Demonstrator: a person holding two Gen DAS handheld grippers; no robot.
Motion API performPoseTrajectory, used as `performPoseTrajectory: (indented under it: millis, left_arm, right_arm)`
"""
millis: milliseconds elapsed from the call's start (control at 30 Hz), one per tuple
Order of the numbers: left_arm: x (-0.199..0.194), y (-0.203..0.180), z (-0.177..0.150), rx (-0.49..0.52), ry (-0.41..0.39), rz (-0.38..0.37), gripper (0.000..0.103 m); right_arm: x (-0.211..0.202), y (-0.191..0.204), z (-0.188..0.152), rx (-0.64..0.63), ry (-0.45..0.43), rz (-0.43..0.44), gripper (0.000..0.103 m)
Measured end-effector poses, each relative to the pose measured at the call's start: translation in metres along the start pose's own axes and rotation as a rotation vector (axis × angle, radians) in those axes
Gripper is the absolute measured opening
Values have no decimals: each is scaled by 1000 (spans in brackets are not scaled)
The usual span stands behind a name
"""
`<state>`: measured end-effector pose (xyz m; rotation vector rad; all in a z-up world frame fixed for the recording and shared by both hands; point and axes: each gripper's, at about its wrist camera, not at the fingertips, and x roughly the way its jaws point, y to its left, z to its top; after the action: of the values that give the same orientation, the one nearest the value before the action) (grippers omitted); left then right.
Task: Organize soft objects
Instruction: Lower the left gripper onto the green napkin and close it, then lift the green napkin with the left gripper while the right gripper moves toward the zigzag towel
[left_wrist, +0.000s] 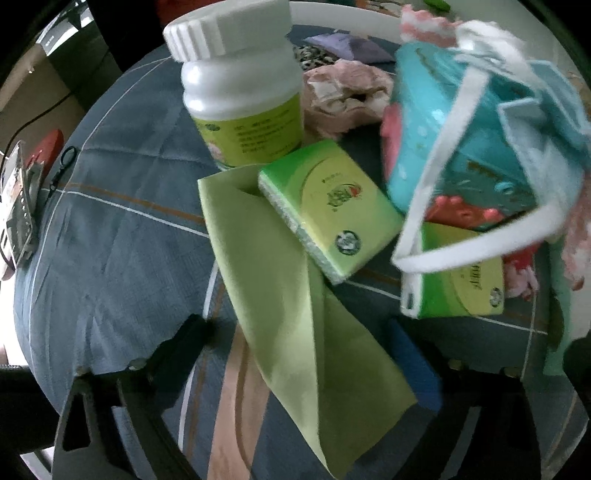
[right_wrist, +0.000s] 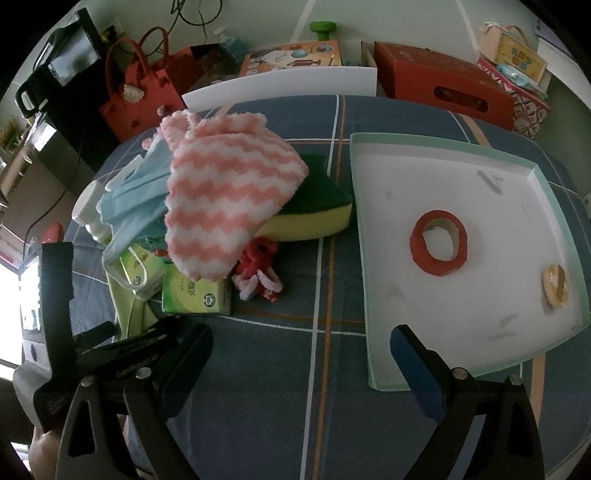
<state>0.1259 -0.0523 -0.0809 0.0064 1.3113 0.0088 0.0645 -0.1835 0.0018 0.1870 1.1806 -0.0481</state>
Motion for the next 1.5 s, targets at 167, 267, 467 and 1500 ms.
performPoseTrajectory:
  millis: [167, 267, 467, 1500]
  left_arm:
    - [-10, -8, 2, 26, -32, -28, 58]
    - [-15, -5, 0, 10, -36, -49, 45]
    - [-23, 11, 2, -47, -46, -105, 17]
    - [-113, 102, -19, -185, -253, -198, 10]
  right_arm:
    - [0, 0, 1, -1, 2, 0, 98]
    - [-1, 0, 2, 3, 1, 1, 98]
    - [1, -1, 2, 14, 0, 1, 98]
    - [-31, 1, 22, -1, -186, 39, 98]
